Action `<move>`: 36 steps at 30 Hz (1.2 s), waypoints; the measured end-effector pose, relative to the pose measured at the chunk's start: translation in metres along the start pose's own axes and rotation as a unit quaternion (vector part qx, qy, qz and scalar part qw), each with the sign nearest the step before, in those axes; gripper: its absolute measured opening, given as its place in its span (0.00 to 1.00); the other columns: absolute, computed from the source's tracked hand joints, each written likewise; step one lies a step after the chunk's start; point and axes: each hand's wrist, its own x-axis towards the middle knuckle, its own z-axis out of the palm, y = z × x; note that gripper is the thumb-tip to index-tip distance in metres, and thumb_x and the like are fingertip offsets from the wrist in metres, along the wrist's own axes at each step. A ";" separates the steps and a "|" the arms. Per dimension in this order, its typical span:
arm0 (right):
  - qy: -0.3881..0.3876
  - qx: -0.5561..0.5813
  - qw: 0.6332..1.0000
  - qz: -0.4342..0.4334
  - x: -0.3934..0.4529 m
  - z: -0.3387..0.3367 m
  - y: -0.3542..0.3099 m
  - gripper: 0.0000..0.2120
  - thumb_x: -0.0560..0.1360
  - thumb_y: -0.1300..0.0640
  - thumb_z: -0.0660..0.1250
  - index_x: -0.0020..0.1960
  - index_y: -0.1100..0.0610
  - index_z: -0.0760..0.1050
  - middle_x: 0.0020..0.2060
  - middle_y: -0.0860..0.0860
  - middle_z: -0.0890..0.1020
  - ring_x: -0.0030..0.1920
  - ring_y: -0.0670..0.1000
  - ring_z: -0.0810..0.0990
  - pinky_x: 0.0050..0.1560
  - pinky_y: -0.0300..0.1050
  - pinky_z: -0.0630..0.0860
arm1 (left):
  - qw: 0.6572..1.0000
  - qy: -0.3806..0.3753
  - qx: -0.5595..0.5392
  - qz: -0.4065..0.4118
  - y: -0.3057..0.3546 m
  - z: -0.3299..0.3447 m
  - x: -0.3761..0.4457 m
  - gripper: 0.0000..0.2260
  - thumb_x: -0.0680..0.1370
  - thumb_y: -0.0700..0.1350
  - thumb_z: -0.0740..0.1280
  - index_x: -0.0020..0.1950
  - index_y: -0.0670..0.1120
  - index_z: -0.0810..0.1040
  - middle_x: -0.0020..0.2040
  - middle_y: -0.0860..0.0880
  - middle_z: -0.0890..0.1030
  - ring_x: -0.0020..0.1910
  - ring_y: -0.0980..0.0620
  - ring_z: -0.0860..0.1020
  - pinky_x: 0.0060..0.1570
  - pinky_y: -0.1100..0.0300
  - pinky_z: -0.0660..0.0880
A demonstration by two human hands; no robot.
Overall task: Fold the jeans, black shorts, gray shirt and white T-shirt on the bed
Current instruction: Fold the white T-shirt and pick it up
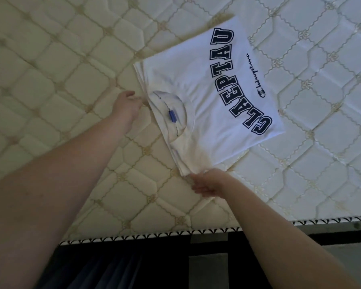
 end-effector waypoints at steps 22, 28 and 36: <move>0.147 -0.323 0.831 -0.429 -0.012 -0.036 -0.170 0.12 0.80 0.58 0.61 0.59 0.51 0.79 0.55 0.46 0.83 0.54 0.45 0.79 0.54 0.33 0.70 | 0.850 -0.011 -0.407 -0.335 -0.111 0.126 -0.188 0.18 0.71 0.37 0.76 0.58 0.42 0.75 0.53 0.46 0.81 0.48 0.49 0.80 0.41 0.62 0.79; 0.186 -0.420 0.744 -0.485 0.003 -0.019 -0.248 0.16 0.80 0.62 0.59 0.66 0.55 0.75 0.64 0.50 0.78 0.65 0.50 0.74 0.63 0.33 0.63 | 0.861 0.011 -0.408 -0.305 -0.123 0.130 -0.181 0.15 0.73 0.34 0.74 0.57 0.42 0.77 0.54 0.43 0.81 0.50 0.46 0.81 0.47 0.56 0.80; 0.261 -0.587 0.631 -0.435 0.039 -0.005 -0.316 0.26 0.80 0.60 0.58 0.77 0.51 0.60 0.76 0.51 0.62 0.76 0.54 0.58 0.74 0.51 0.54 | 0.892 0.032 -0.358 -0.275 -0.127 0.103 -0.169 0.11 0.74 0.35 0.73 0.55 0.40 0.79 0.47 0.45 0.82 0.44 0.49 0.81 0.41 0.59 0.81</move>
